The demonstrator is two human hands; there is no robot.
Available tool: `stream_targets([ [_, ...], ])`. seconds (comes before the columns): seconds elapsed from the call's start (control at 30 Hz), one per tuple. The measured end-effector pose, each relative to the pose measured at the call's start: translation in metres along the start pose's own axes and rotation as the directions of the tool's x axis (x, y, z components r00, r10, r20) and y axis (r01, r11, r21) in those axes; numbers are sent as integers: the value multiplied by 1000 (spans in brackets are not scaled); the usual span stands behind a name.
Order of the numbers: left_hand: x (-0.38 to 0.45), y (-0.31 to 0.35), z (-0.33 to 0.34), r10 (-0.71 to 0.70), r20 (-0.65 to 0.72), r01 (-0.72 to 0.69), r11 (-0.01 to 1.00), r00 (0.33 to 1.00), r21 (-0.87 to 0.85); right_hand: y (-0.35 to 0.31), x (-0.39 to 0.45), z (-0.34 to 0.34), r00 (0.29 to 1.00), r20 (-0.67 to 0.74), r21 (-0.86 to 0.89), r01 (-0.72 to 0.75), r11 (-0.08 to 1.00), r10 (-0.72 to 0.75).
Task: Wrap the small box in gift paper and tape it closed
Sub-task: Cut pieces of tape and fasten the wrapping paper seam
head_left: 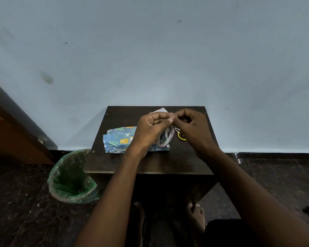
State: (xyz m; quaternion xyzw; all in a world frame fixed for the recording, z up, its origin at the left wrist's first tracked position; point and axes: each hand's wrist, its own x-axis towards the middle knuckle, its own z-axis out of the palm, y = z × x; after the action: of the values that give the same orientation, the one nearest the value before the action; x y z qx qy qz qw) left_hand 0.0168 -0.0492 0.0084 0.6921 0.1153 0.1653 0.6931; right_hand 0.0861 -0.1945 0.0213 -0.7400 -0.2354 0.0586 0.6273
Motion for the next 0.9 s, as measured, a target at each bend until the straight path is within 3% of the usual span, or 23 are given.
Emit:
stream_targets([
  [0.3,0,4,3,-82,-120,61,984,989,-166,2,5,-2,999,27,-56,28,998,-27],
  [0.57,1,2,-3,86,-170,-84,996,982,18,-1,4,-3,992,121,5,22,1000,-23],
  [0.73,3,-3,2,103,-229,-93,994,968,54,1,0,6,1000,29,17,0,1000,-1],
  [0.9,5,-3,3,71,-226,-65,997,972,33,1,-2,7,995,97,18,24,1000,-26],
])
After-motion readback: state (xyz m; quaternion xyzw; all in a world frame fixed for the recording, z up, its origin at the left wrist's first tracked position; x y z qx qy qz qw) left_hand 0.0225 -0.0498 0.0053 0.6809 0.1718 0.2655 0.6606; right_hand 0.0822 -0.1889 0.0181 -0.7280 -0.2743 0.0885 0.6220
